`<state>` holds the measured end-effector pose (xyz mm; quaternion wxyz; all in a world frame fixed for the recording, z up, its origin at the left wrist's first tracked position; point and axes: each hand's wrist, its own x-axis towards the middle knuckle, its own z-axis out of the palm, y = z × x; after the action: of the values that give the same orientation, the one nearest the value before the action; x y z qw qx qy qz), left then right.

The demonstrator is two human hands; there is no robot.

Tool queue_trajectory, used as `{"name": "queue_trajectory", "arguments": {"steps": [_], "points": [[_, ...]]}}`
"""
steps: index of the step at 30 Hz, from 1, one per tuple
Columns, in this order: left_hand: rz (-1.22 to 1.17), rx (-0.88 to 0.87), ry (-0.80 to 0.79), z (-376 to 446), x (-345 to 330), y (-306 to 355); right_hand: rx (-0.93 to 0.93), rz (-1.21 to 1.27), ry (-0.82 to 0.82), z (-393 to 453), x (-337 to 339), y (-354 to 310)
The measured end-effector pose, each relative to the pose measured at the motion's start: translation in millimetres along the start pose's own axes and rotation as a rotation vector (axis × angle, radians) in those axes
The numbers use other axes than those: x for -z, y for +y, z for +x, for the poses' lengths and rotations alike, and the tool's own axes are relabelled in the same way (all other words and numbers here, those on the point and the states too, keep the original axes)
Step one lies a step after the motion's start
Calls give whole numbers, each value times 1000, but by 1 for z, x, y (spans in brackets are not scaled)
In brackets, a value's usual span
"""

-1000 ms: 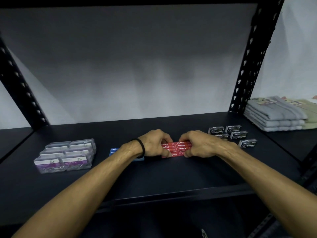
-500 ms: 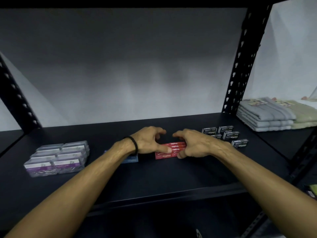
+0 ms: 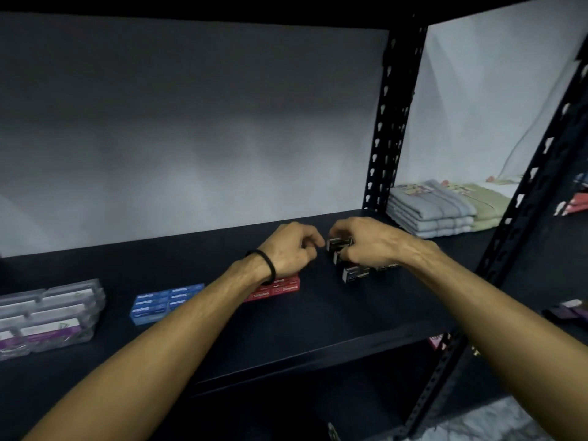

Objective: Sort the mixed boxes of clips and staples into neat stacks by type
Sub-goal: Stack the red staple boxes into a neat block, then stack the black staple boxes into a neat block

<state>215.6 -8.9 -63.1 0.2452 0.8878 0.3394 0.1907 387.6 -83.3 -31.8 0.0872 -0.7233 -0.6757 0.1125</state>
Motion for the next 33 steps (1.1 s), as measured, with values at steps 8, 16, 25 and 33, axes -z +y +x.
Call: {"name": "queue_trajectory", "arguments": {"steps": [8, 16, 25, 33], "points": [[90, -26, -152, 26, -46, 23, -190, -190, 50, -18, -2, 57], [140, -10, -139, 36, -60, 33, -157, -123, 121, -16, -21, 85], [164, 1, -79, 34, -63, 26, -133, -99, 89, -9, -34, 87], [177, 19, -75, 29, -58, 22, -66, -79, 86, -8, -39, 71]]}}
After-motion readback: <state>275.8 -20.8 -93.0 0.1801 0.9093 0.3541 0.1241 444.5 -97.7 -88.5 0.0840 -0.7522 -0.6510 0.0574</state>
